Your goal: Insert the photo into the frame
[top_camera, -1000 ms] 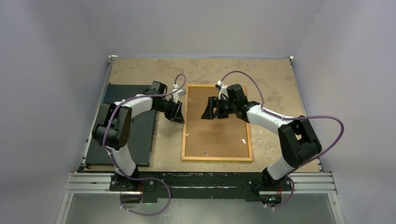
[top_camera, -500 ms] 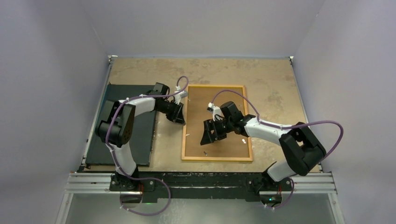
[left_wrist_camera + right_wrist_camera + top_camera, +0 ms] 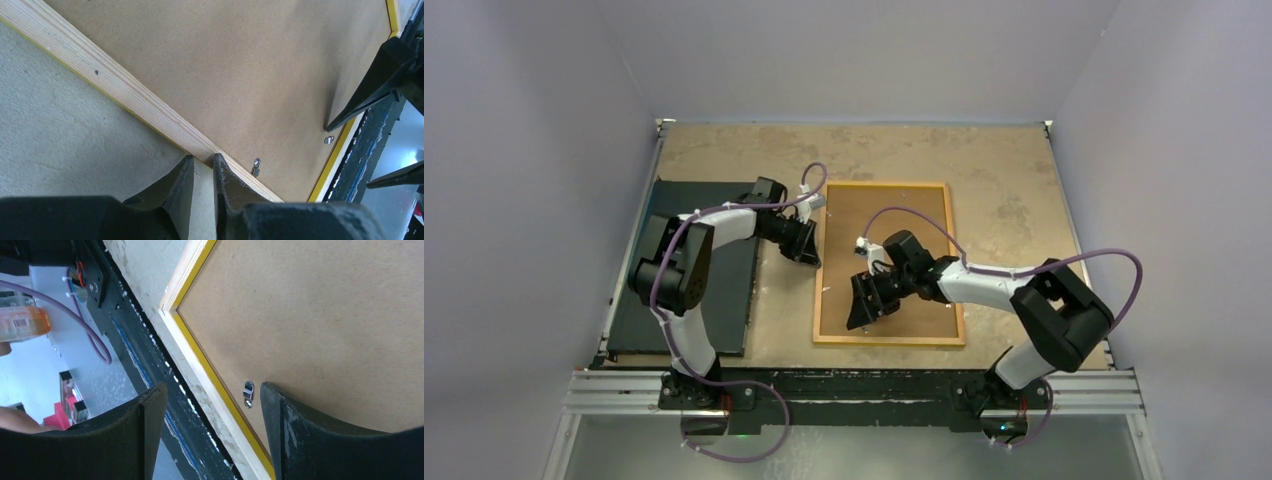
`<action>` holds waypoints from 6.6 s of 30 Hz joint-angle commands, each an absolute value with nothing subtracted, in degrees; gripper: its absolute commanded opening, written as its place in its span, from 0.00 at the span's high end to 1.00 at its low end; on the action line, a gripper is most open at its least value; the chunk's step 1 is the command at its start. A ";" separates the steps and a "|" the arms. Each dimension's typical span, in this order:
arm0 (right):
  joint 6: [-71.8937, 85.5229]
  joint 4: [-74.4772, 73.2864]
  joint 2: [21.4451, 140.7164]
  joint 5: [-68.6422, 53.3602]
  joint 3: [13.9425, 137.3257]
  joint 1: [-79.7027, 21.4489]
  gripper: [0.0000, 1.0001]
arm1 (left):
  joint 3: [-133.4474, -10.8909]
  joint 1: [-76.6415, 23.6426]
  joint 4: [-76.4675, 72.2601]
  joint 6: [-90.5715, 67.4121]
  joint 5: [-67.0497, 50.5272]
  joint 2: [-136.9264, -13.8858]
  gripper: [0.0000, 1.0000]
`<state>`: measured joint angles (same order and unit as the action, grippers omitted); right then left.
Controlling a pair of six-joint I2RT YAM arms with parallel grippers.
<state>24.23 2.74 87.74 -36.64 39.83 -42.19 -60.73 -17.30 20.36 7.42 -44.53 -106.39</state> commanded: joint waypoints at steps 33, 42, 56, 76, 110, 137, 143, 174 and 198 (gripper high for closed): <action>19.34 -7.73 90.79 -38.52 43.39 -48.44 0.40 | -61.52 -17.62 16.40 7.54 -39.88 -106.67 0.86; 17.45 -12.89 93.65 -34.12 46.91 -51.65 0.41 | -61.52 -17.65 16.26 7.54 -38.54 -106.66 0.86; 15.30 -16.84 95.53 -27.50 52.29 -55.17 0.56 | -62.43 -17.49 16.72 7.08 -37.06 -106.91 0.87; 16.58 -15.60 89.95 -10.30 51.94 -61.41 0.61 | -63.62 -17.13 18.20 7.21 -36.48 -106.66 0.88; 43.90 -6.05 84.21 16.77 56.63 -9.39 0.01 | -64.18 -16.64 26.63 25.47 -30.03 -103.72 0.83; 38.17 -2.26 131.00 -12.19 103.05 -15.89 0.01 | -66.62 -38.82 24.87 21.95 -38.96 -113.10 0.83; 36.16 -6.06 133.30 -18.31 107.74 -16.61 0.01 | -70.99 -41.22 33.88 23.83 -45.92 -113.91 0.80; 40.82 4.90 104.77 -15.32 74.95 -20.77 0.01 | -86.62 -12.04 20.98 6.22 -43.41 -120.21 0.72; 45.02 10.38 103.07 -18.39 62.89 -29.29 0.01 | -54.58 -13.96 18.41 7.98 -47.18 -103.47 0.80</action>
<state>43.99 9.41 104.49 -17.58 62.76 -25.96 -61.63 -12.91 18.00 7.09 -47.83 -108.75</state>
